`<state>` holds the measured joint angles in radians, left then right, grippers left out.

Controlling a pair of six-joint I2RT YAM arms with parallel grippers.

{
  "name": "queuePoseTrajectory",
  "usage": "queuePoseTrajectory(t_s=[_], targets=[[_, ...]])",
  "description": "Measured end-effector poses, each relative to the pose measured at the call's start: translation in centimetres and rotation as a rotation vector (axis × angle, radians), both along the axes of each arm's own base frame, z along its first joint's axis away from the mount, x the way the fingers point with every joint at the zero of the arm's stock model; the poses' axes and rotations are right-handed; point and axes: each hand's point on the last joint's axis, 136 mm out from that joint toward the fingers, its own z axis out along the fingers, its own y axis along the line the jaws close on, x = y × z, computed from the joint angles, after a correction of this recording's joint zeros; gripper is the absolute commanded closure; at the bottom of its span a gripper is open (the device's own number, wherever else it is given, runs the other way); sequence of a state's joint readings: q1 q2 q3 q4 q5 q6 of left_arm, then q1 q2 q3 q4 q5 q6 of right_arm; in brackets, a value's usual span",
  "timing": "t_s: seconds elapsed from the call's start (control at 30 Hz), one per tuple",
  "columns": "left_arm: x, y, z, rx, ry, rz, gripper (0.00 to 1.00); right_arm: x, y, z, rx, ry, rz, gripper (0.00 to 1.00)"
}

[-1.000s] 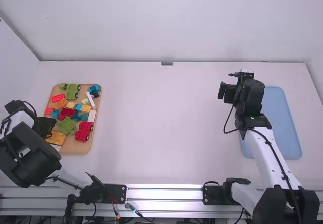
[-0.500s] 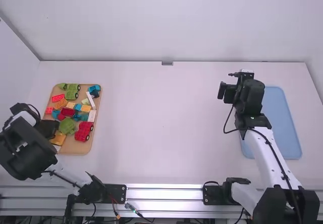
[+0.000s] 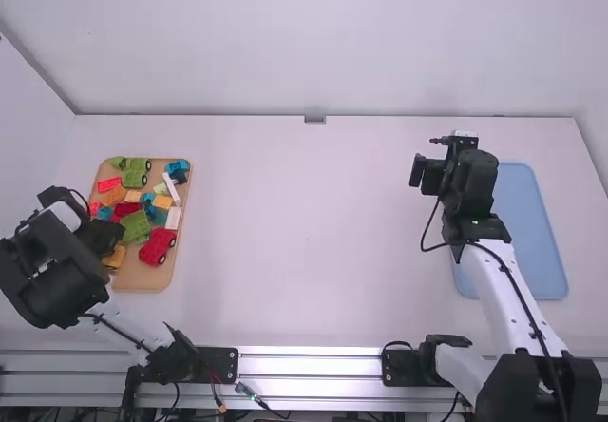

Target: Assemble lego blocks to make yellow taxi

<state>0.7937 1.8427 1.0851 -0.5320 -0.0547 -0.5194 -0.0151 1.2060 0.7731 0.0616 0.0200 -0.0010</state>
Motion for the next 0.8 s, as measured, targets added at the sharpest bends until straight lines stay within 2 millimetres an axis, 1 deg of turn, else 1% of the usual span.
queuePoseTrajectory(t_s=[0.17,0.37,0.53,0.73,0.8], targets=[[1.3,-0.9,0.0,0.007,-0.008,-0.054,0.26,-0.1,-0.1,-0.2,-0.002,0.011,-0.003,0.01],[1.2,-1.1,0.0,-0.001,-0.001,-0.036,0.26,-0.1,-0.1,-0.3,-0.003,0.012,-0.003,0.01],[0.5,-0.6,0.0,0.025,0.021,0.038,0.22,-0.1,0.0,-0.3,-0.001,0.013,-0.002,0.01],[0.8,0.3,0.3,0.061,-0.003,0.129,0.20,-0.2,-0.1,-0.3,0.000,0.015,-0.004,0.01],[1.1,0.6,0.2,0.075,-0.024,0.165,0.17,-0.2,0.0,-0.4,-0.003,0.017,-0.002,0.01]])
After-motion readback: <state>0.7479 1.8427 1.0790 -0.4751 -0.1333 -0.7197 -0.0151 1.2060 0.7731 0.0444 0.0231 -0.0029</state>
